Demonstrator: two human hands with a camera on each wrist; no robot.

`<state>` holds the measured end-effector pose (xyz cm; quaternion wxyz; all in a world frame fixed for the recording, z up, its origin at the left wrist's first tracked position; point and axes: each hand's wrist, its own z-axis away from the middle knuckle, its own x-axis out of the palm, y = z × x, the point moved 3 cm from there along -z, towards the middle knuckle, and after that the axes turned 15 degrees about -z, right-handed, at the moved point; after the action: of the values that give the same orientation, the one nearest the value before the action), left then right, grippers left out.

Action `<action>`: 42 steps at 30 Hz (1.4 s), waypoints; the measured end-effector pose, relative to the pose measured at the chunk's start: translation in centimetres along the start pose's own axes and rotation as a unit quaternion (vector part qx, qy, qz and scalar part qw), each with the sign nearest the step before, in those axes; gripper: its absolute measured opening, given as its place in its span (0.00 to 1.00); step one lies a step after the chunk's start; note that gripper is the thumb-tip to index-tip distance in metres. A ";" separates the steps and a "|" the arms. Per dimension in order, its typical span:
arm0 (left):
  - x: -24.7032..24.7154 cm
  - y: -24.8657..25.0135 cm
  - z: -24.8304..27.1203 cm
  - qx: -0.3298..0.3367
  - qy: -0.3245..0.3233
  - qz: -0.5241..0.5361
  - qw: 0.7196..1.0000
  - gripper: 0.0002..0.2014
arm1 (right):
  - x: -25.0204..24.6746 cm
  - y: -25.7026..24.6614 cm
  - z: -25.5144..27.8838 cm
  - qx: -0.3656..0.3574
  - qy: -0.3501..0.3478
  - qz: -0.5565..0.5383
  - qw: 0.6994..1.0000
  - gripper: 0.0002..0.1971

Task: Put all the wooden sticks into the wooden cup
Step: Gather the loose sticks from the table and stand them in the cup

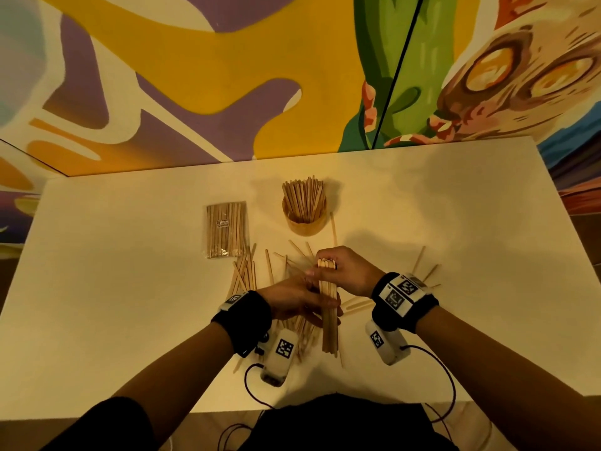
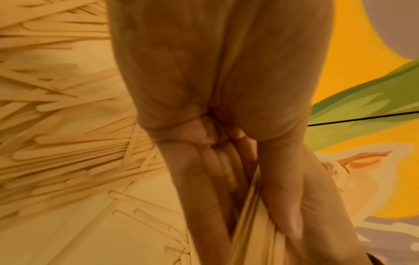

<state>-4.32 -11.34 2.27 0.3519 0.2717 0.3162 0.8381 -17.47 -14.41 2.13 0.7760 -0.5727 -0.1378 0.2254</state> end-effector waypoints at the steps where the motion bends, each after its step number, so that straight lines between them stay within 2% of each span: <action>1: 0.1 0.0 0.0 0.001 0.004 -0.002 1.000 0.04 | 0.1 0.1 0.0 -0.007 0.008 0.009 1.000 0.13; 4: 0.2 -0.1 -0.1 0.008 0.016 -0.022 1.000 0.05 | 0.3 0.2 0.3 -0.010 0.021 0.001 1.000 0.08; 7: -0.7 0.2 0.1 0.029 0.040 -0.072 0.996 0.05 | 0.2 -0.1 0.8 0.020 0.060 -0.104 0.993 0.08; 10: -3.6 1.2 0.3 0.044 0.143 -0.079 0.986 0.08 | -1.4 0.2 1.5 0.033 0.143 -0.196 0.970 0.13; 12: -6.2 2.7 0.6 0.078 0.258 -0.061 0.961 0.07 | -2.8 1.3 2.2 0.039 0.197 -0.208 0.957 0.14; 14: -8.9 4.5 0.6 0.112 0.363 -0.037 0.924 0.03 | -3.9 3.1 3.4 0.055 0.225 -0.201 0.952 0.16; 15: -9.9 5.5 0.3 0.127 0.399 -0.021 0.908 0.01 | -4.3 4.1 4.1 0.068 0.227 -0.195 0.952 0.17; 16: -10.9 6.4 0.0 0.131 0.435 -0.015 0.891 0.03 | -4.4 5.3 4.9 0.086 0.225 -0.188 0.952 0.17; 18: -12.0 8.2 -1.1 0.138 0.481 -0.016 0.866 0.01 | -4.5 7.6 6.6 0.126 0.222 -0.173 0.951 0.18; 20: -12.7 9.1 -2.8 0.125 0.516 -0.041 0.846 0.06 | -4.5 9.9 8.3 0.154 0.221 -0.160 0.949 0.17; 23: -13.4 8.4 -5.7 0.081 0.535 -0.116 0.833 0.03 | -4.4 12.7 10.6 0.188 0.221 -0.144 0.946 0.15; 25: -13.6 7.3 -7.5 0.037 0.530 -0.182 0.828 0.07 | -4.3 14.1 12.0 0.214 0.229 -0.148 0.938 0.15; 28: -12.6 6.6 -8.6 -0.014 0.521 -0.295 0.801 0.14 | -4.4 15.1 13.5 0.239 0.249 -0.158 0.925 0.15; 33: -11.5 6.2 -8.9 -0.013 0.520 -0.348 0.780 0.15 | -4.7 16.2 14.5 0.249 0.265 -0.151 0.919 0.14; 35: -11.3 6.3 -8.8 -0.021 0.513 -0.371 0.774 0.20 | -4.8 16.5 14.6 0.256 0.261 -0.142 0.920 0.14; 42: -10.6 7.2 -8.4 -0.025 0.449 -0.427 0.784 0.22 | -5.1 16.7 14.7 0.276 0.258 -0.132 0.916 0.12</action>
<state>-6.59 -26.21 -0.46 0.4990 -0.3069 0.5013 0.6368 -31.97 -0.75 -8.97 0.9344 -0.3509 0.0606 -0.0062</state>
